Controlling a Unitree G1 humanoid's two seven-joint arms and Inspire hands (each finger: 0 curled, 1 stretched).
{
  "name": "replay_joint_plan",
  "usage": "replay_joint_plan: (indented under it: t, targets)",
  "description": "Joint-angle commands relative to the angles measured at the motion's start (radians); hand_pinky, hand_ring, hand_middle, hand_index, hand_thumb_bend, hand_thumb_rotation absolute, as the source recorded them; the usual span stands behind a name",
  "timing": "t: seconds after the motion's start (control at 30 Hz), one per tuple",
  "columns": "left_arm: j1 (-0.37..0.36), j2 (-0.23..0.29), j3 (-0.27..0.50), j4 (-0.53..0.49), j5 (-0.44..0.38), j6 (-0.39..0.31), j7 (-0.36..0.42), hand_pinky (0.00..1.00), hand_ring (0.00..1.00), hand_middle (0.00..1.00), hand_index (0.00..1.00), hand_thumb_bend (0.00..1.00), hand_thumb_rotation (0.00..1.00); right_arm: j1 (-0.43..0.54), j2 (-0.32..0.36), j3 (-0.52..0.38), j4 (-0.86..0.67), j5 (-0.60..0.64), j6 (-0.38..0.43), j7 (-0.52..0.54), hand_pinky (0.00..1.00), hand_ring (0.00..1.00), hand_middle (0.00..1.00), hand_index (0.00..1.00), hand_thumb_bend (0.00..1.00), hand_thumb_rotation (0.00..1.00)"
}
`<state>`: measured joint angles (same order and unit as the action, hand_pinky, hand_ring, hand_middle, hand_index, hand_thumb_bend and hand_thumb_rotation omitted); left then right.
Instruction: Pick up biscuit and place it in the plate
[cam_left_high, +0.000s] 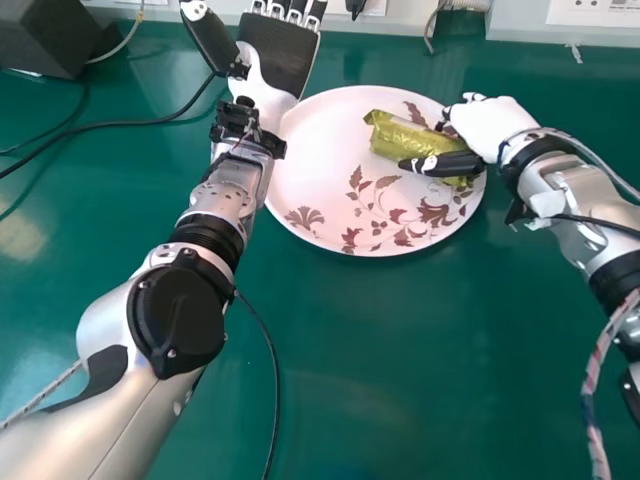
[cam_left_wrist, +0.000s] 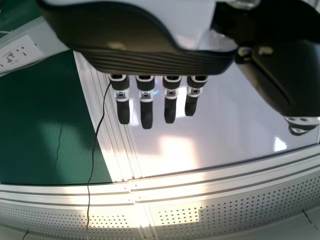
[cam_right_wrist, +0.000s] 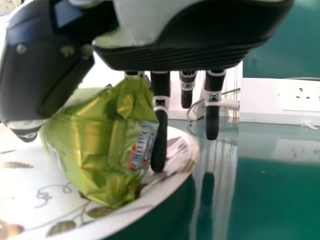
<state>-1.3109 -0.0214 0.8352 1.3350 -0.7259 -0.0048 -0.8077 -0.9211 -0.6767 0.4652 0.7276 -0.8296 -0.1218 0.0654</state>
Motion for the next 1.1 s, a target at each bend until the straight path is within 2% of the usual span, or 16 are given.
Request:
replay_joint_plan:
  t: [0.0,0.23,0.37,0.53,0.6,0.77,1.07]
  targets:
    - [-0.01,0.006,-0.009,-0.011,0.0,-0.001,-0.003,0.89,0.91,0.97,1.0,0.93,0.42,0.043,-0.031,-0.012,0.002,-0.002,0.024,0.018,0.66,0.84,0.9,0.74,1.0,0.42]
    - [-0.01,0.008,-0.011,-0.011,0.003,-0.002,0.003,0.91,0.91,0.97,1.0,0.93,0.42,0.05,-0.036,-0.028,-0.037,-0.004,0.05,0.032,0.65,0.83,0.87,0.71,1.0,0.41]
    - [-0.009,0.007,-0.011,-0.01,0.003,-0.002,0.003,0.89,0.91,0.97,1.0,0.93,0.44,0.051,-0.04,-0.03,-0.064,-0.012,0.053,0.033,0.66,0.83,0.89,0.73,1.0,0.41]
    - [-0.007,0.006,-0.011,-0.009,0.003,-0.002,-0.001,0.88,0.9,0.96,1.0,0.94,0.44,0.055,-0.043,-0.054,-0.107,-0.001,0.054,0.032,0.64,0.83,0.89,0.73,1.0,0.47]
    - [-0.006,0.006,-0.011,-0.009,0.004,-0.003,0.004,0.89,0.9,0.97,1.0,0.94,0.45,0.058,-0.047,-0.066,-0.128,0.004,0.057,0.04,0.65,0.83,0.89,0.73,1.0,0.51]
    - [-0.005,0.004,-0.009,-0.01,0.001,-0.008,0.0,0.9,0.91,0.98,1.0,0.94,0.49,0.07,-0.06,-0.092,-0.203,0.001,0.078,0.069,0.7,0.86,0.91,0.78,1.0,0.55]
    - [-0.006,0.003,-0.006,-0.01,-0.003,-0.009,0.004,0.9,0.91,0.99,1.0,0.94,0.48,0.098,-0.073,-0.129,-0.319,0.002,0.086,0.102,0.72,0.9,0.9,0.78,1.0,0.55]
